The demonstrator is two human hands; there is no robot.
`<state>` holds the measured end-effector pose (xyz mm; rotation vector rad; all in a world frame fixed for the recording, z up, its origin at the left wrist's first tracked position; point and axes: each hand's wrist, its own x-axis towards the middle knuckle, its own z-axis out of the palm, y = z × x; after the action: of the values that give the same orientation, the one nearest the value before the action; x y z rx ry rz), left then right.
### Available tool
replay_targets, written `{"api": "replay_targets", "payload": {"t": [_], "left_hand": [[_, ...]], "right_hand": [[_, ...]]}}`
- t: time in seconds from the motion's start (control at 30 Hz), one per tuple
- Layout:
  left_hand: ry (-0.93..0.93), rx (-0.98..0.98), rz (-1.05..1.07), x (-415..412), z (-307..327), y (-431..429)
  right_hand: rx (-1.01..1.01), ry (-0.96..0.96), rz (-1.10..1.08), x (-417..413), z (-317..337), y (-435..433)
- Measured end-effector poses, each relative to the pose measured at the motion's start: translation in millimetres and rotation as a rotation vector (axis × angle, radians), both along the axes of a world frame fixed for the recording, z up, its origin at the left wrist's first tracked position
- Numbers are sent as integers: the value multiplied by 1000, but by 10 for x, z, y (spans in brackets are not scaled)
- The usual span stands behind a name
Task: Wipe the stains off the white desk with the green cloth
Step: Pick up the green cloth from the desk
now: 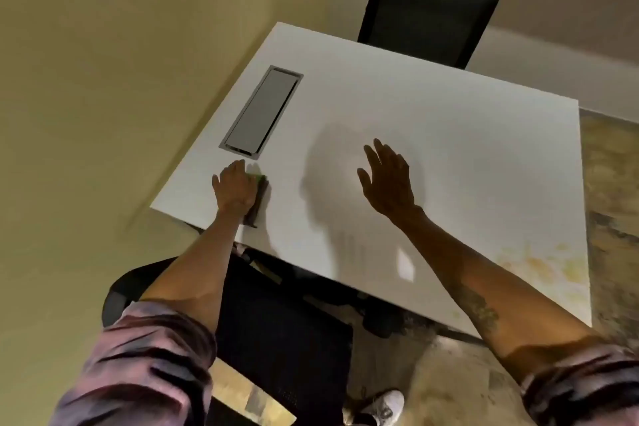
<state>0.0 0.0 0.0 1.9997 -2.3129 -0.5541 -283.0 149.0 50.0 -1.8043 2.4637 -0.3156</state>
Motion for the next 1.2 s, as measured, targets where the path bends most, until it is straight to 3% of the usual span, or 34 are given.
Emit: {"api": "replay_targets", "payload": {"t": [0.33,0.57,0.73,0.9,1.2], "left_hand": [[-80,101,252,335,-475,-142],[-103,172,303,384,-757,-238],[-123,117,303,363,-777,-258],[-116,-34,179,154,-631,-177],[-90,-287,-185,-600,-268,270]], "right_hand": [[238,-157,105,292,-251,-81],[357,-206,107,289,-450,-54],[361,-224,108,299,-494,-19],[324,-280,43,341,-456,-38],[197,-620,-251,268,-264,71]]}}
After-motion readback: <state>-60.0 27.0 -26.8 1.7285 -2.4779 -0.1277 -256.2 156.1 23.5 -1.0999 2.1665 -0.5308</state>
